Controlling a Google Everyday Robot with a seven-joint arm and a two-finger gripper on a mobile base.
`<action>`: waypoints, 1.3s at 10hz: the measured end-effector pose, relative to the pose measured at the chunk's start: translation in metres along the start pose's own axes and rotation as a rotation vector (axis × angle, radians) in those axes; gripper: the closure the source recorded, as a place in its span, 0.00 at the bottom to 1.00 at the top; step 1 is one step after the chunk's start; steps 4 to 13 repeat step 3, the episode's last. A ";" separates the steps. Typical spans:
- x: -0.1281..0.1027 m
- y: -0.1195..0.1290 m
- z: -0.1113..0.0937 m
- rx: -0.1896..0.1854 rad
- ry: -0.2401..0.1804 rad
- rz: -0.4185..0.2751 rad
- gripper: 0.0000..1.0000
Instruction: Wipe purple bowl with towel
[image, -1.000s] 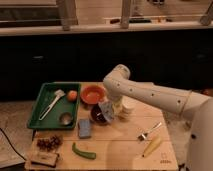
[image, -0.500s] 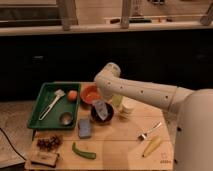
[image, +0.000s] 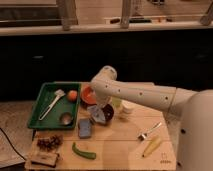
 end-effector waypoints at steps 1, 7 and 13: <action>-0.001 0.014 -0.001 -0.022 -0.015 -0.006 1.00; 0.004 0.031 -0.001 -0.052 -0.028 0.000 1.00; 0.004 0.031 -0.001 -0.052 -0.028 0.000 1.00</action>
